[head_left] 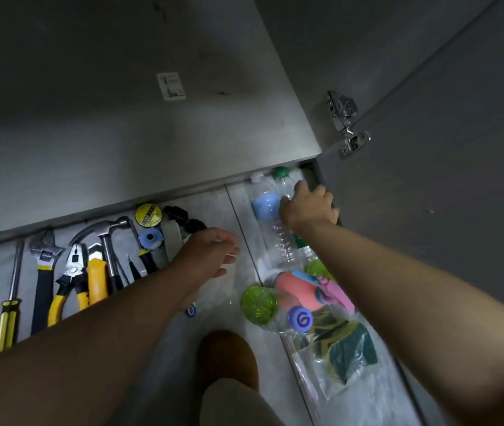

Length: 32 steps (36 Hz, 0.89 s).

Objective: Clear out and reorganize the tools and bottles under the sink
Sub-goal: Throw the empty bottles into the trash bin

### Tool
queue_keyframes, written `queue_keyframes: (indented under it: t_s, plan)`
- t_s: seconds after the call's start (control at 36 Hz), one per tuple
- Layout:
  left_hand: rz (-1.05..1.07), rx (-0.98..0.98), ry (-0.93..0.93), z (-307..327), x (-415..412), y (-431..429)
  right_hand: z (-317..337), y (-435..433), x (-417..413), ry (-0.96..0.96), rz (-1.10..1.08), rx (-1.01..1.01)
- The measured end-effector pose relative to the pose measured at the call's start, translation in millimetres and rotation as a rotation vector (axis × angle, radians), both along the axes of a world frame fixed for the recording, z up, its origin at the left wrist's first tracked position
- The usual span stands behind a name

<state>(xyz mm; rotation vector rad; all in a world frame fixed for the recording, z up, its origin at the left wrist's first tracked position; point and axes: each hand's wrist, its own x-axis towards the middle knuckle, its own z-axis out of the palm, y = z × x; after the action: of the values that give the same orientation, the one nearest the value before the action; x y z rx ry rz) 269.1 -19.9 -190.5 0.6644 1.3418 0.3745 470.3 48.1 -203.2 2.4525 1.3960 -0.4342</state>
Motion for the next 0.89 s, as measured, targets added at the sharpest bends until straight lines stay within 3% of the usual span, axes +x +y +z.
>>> queue_keyframes:
  t_s: [0.08,0.17,0.31,0.36,0.47,0.56,0.64,0.72,0.81,0.89]
  plan:
    - [0.022,0.010,0.009,-2,-1,2,1,4,11,0.040,-0.039,-0.014]
    - [0.049,0.010,0.030,-7,-2,3,-6,4,16,0.214,-0.155,-0.143]
    - [0.064,0.007,0.027,-9,-5,1,-20,-1,11,0.456,-0.181,-0.163]
    - [0.066,-0.001,0.018,-7,-5,1,-22,-4,7,0.460,-0.119,-0.223]
    - [0.072,0.004,0.002,-3,-3,0,-14,-2,5,0.373,-0.050,-0.148]
    - [0.100,0.007,-0.035,5,-1,2,10,3,3,0.468,-0.115,-0.120]
    - [0.132,-0.024,-0.102,17,1,6,40,3,-2,0.591,-0.218,-0.140]
    - [0.144,-0.143,-0.242,26,2,8,65,-4,-14,0.857,-0.352,-0.259]
    - [0.142,-0.298,-0.462,24,-3,11,79,-13,-32,1.005,-0.281,-0.374]
    - [0.149,-0.375,-0.581,22,-17,9,84,-17,-47,1.007,-0.143,-0.480]
